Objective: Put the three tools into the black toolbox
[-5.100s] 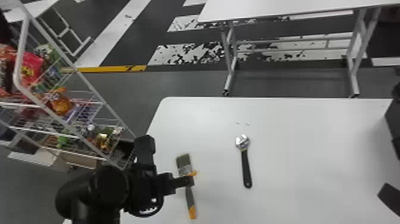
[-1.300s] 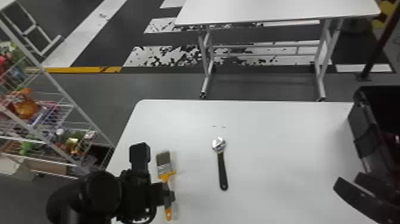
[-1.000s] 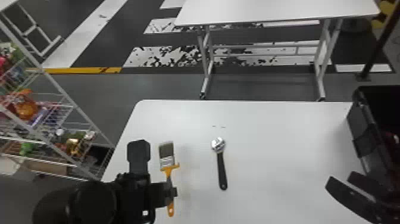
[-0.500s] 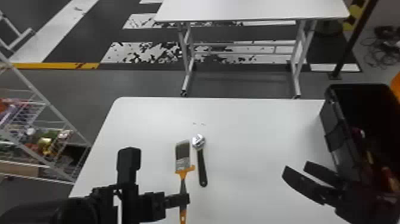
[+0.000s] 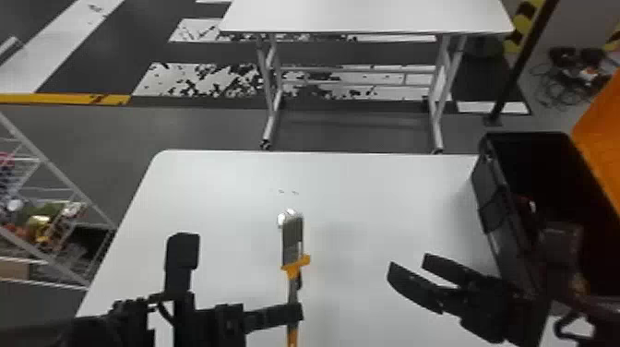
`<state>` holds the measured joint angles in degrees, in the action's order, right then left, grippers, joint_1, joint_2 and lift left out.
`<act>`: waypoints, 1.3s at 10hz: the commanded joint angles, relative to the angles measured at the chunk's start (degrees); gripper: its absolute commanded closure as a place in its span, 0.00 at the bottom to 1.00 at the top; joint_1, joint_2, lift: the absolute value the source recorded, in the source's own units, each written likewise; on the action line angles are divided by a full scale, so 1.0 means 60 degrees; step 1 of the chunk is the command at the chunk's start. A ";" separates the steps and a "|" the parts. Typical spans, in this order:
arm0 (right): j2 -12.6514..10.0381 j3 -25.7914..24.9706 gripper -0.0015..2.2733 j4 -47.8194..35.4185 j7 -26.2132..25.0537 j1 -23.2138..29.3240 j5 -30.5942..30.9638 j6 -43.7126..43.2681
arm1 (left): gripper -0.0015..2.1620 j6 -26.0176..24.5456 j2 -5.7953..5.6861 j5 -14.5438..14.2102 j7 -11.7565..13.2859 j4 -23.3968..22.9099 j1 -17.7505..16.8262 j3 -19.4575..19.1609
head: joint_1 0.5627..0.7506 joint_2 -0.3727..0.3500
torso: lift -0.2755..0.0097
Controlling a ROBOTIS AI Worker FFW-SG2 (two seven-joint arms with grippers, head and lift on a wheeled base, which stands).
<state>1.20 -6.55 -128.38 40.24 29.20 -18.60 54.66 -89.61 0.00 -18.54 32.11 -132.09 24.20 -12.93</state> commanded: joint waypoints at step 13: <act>0.0004 0.0505 0.05 0.0025 -0.0143 -0.0297 0.0039 0.0816 | 0.91 -0.0070 0.0025 0.0086 0.5240 0.1786 -0.0343 -0.0159 | 0.70 0.53 | 0.79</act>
<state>1.23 -3.82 -128.08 39.35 27.53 -18.32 58.68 -89.61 0.00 -18.08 63.57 -121.48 22.17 -13.98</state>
